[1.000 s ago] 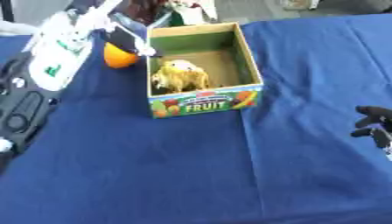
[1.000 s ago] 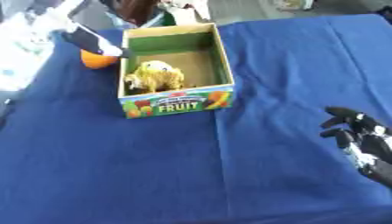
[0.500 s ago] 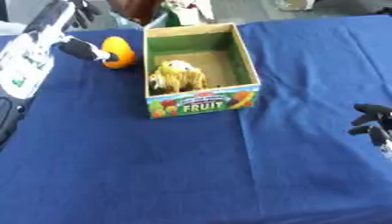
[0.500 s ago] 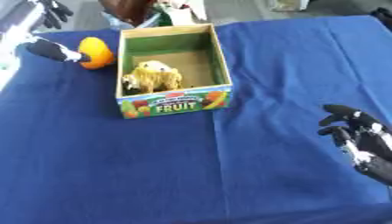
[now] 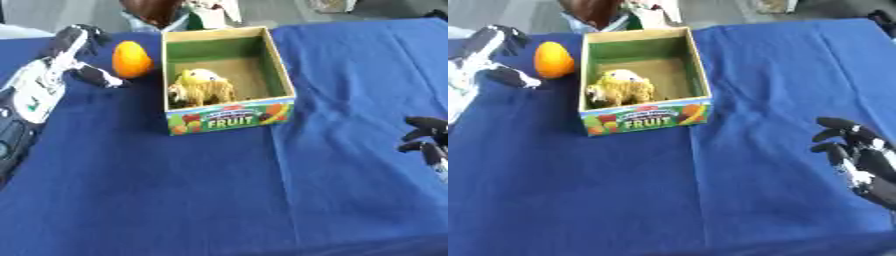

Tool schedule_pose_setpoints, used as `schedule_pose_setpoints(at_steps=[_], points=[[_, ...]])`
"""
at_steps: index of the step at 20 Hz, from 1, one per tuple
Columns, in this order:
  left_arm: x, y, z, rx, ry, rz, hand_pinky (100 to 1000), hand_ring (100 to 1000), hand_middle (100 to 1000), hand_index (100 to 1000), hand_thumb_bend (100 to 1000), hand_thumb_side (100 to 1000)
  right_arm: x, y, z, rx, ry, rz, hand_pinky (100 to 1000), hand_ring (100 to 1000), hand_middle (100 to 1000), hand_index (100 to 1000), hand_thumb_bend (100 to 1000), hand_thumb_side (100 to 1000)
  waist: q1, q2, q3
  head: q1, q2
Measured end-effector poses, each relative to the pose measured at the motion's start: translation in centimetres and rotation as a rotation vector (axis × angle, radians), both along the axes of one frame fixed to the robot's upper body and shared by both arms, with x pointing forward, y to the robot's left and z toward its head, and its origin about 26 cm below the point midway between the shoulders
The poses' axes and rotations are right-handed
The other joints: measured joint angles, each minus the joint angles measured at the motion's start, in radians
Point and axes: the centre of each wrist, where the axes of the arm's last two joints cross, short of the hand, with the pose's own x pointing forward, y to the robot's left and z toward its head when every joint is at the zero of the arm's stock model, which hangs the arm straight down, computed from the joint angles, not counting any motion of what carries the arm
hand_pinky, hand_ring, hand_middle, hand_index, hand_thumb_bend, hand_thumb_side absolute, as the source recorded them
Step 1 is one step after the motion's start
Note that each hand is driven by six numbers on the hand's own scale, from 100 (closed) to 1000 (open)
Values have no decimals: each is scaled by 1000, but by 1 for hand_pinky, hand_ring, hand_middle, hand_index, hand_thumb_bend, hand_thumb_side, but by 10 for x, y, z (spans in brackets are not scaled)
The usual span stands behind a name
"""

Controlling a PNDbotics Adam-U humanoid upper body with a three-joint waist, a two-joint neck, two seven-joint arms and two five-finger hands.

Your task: Pick up objects on the table and place them in the box.

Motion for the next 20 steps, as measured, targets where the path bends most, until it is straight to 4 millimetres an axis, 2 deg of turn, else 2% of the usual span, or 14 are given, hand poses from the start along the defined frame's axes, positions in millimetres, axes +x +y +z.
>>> schedule_pose_setpoints(at_steps=[7, 12, 13, 14, 18, 20], points=[[5, -8, -8, -2, 14, -12, 609, 518, 516, 676, 688, 224, 0, 0, 0, 1, -2, 0, 702, 1000, 641, 892, 100, 405, -1, 6, -6, 3, -3], [6, -8, -11, 11, -20, 25, 568, 448, 430, 588, 519, 206, 0, 0, 0, 1, -2, 0, 702, 1000, 641, 892, 100, 408, -1, 7, -6, 6, -8], [6, -8, -11, 13, -32, 35, 567, 446, 428, 586, 523, 208, 0, 0, 0, 1, -2, 0, 702, 1000, 641, 892, 100, 408, -1, 8, -6, 6, -8], [6, -8, -11, 15, -44, 45, 567, 448, 431, 591, 564, 227, 0, 0, 0, 1, -2, 0, 702, 1000, 641, 892, 100, 407, 0, 8, -6, 6, -8], [6, -8, -10, 13, -83, 78, 624, 542, 550, 711, 671, 252, 0, 0, 0, 1, -2, 0, 702, 1000, 641, 892, 100, 407, -1, 8, -6, 7, -8], [7, -9, -9, 12, -102, 90, 645, 571, 590, 738, 704, 246, 0, 0, 0, 1, -2, 0, 702, 1000, 641, 892, 100, 407, -1, 9, -6, 7, -8]])
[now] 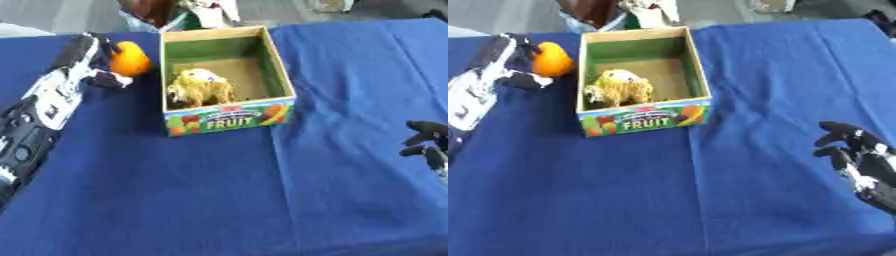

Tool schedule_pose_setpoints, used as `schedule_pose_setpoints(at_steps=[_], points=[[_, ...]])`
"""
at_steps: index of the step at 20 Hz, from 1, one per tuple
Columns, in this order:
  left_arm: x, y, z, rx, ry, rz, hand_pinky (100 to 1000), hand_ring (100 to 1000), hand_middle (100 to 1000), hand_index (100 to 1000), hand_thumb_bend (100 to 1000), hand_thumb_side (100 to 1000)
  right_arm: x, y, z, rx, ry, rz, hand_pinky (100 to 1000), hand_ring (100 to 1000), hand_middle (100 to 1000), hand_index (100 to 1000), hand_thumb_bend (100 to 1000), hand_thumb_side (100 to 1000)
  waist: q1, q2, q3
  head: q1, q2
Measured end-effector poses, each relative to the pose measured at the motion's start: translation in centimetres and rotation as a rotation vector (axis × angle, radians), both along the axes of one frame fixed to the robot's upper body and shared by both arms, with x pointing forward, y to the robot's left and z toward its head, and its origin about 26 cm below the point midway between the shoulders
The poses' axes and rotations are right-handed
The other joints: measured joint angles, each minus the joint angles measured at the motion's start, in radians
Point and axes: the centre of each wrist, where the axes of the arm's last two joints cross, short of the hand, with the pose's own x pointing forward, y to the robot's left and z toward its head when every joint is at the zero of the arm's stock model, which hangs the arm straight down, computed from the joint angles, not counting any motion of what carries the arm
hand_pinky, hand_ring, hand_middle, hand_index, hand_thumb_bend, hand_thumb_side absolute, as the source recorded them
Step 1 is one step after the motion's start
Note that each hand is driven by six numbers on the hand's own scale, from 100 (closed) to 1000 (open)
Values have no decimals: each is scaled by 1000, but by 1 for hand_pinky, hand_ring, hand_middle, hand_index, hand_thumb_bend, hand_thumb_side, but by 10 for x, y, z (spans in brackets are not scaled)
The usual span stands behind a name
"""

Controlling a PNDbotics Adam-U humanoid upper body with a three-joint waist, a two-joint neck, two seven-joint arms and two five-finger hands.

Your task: Pick up objects on the table and place them in the box.

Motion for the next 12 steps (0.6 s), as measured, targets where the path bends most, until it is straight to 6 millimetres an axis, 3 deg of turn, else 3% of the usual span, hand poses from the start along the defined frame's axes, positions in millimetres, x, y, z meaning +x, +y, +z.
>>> schedule_pose_setpoints(at_steps=[12], points=[[1, -9, 15, 13, -152, 76, 689, 624, 648, 756, 707, 241, 0, 0, 0, 0, 0, -1, 702, 1000, 642, 892, 100, 412, 2, 1, -5, 3, 0]])
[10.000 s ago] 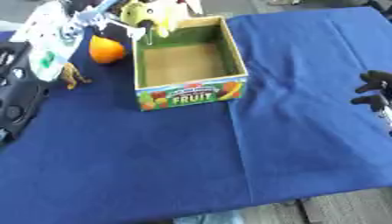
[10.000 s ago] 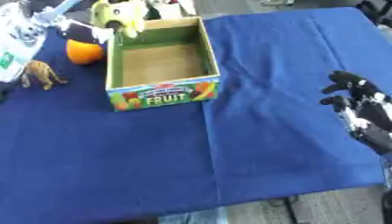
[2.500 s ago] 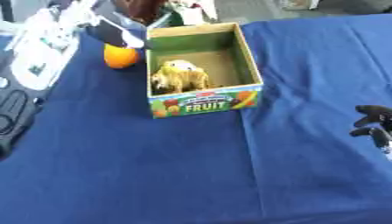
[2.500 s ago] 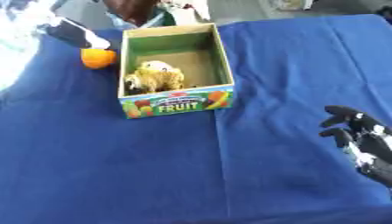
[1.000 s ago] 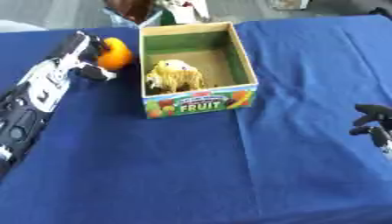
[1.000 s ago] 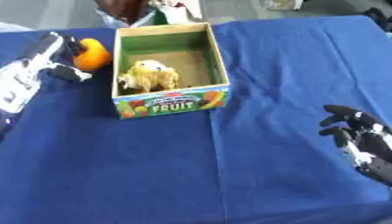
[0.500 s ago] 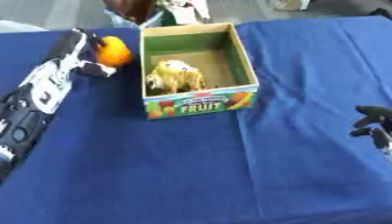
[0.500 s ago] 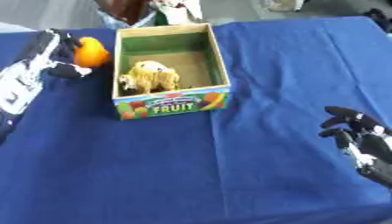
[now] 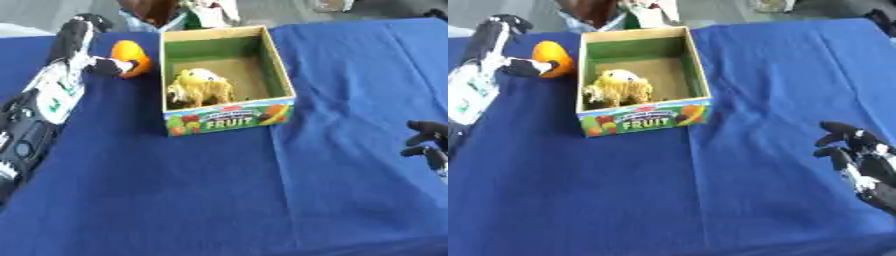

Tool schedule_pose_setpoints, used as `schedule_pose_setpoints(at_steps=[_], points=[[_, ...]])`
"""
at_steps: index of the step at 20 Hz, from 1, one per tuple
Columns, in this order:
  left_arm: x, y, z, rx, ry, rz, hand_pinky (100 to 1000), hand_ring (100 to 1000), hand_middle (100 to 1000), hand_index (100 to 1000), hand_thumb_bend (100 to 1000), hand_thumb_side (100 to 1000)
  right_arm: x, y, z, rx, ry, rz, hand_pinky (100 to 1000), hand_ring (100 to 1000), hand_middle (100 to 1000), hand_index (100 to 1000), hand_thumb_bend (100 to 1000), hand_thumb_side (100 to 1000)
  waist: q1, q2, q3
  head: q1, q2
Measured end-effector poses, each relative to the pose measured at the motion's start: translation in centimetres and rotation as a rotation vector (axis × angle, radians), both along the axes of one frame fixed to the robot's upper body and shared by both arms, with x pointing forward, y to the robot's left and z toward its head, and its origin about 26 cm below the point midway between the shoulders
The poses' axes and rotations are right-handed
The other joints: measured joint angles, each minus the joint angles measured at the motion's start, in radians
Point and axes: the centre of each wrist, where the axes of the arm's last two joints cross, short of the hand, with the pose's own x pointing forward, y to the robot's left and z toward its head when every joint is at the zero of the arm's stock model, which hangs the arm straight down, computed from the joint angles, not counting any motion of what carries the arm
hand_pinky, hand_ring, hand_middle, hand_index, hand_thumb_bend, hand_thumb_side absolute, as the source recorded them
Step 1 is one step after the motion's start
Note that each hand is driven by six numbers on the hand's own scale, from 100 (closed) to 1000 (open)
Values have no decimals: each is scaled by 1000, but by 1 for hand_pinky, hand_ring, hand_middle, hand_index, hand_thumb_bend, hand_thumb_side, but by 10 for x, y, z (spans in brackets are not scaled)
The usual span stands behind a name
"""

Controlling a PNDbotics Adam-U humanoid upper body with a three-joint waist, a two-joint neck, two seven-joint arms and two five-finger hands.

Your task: Pick up objects on the table and place them in the box.

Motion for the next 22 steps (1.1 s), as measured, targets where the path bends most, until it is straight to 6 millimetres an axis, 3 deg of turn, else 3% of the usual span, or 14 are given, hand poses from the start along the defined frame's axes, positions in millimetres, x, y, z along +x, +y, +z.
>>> schedule_pose_setpoints(at_steps=[14, 22], points=[[0, 4, -5, 33, 27, 18, 659, 581, 594, 725, 643, 254, 0, 0, -1, 1, -2, -3, 701, 1000, 641, 892, 100, 423, 4, 20, -18, 5, -9], [-1, 6, -10, 35, 53, 16, 602, 488, 490, 631, 471, 225, 0, 0, -1, -1, 1, -5, 700, 1000, 640, 892, 100, 421, 6, 21, -18, 5, -10]])
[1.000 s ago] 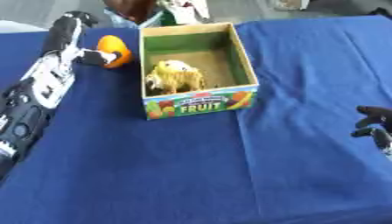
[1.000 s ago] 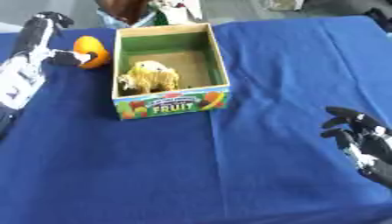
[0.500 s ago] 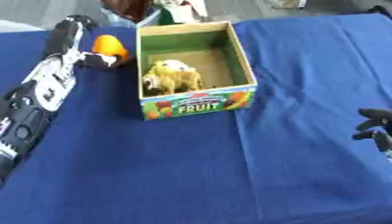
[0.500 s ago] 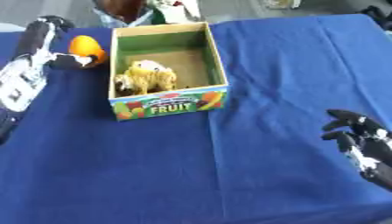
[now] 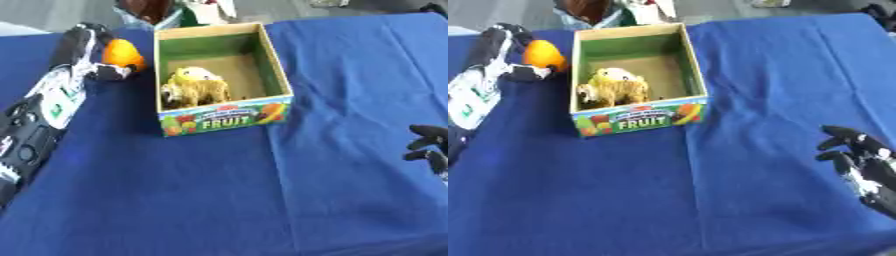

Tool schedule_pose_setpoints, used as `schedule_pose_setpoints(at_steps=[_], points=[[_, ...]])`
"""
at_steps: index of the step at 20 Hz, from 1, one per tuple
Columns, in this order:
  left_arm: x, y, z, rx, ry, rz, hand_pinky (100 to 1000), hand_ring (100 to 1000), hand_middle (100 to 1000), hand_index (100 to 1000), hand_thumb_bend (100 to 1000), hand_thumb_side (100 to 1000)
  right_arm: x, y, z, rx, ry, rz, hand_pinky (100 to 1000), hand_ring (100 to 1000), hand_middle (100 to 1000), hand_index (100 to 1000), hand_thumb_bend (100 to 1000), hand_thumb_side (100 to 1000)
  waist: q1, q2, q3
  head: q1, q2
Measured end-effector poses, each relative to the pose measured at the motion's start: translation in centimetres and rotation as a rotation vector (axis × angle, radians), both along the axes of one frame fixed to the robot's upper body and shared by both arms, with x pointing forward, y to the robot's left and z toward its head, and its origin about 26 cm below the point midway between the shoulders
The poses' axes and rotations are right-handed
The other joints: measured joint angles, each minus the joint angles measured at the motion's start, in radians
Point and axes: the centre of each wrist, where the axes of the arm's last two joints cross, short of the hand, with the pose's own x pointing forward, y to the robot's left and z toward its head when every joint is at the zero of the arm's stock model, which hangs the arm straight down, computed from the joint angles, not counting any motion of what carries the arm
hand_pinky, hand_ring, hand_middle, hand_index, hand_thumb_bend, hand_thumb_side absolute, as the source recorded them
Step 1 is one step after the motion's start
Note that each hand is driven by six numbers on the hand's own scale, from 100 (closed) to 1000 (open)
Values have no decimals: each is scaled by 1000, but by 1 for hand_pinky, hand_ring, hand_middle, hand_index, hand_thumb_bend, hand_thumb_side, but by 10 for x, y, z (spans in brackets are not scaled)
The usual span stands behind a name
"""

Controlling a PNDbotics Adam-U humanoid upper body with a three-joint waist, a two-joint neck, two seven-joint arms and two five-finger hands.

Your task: Pick up objects on the table and place them in the box.

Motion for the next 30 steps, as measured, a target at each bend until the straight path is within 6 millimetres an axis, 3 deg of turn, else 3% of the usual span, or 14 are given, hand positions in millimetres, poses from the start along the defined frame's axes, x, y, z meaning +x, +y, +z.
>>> schedule_pose_setpoints(at_steps=[4, 6, 7, 10, 19, 25, 30], points=[[0, 0, -1, -1, 5, 1, 552, 381, 365, 513, 276, 207, 0, 0, 0, 0, 0, 0, 699, 1000, 639, 892, 100, 421, 0, 0, 0, 0, -4], [-1, 0, -1, -1, 6, 3, 514, 302, 275, 435, 126, 199, 0, 0, 0, -2, 0, -1, 699, 1000, 639, 892, 100, 422, 1, 0, 1, 0, -7], [-1, 1, -2, -1, 6, 6, 487, 255, 219, 385, 100, 200, 0, 0, 0, -3, 1, -1, 699, 1000, 638, 892, 100, 421, 1, 0, 1, 0, -7], [-1, 1, -3, 0, -10, 19, 434, 164, 100, 272, 100, 209, 0, 0, 0, -3, 1, -2, 699, 1000, 638, 891, 100, 418, 1, 0, 3, 0, -7], [-4, -10, 10, -47, -115, 8, 410, 144, 100, 245, 100, 205, 0, 0, -1, -2, 2, -3, 698, 1000, 637, 891, 100, 417, -2, -5, 15, 1, -7], [-12, -31, 47, -89, -235, -89, 414, 155, 100, 254, 100, 198, -1, -1, -1, -2, 3, -4, 698, 1000, 637, 891, 100, 417, -1, -10, 22, 3, -7], [-26, -64, 85, -81, -331, -260, 427, 168, 100, 266, 100, 183, -2, -2, -3, -2, 9, -6, 698, 1000, 637, 891, 100, 417, -1, -15, 23, 9, -7]])
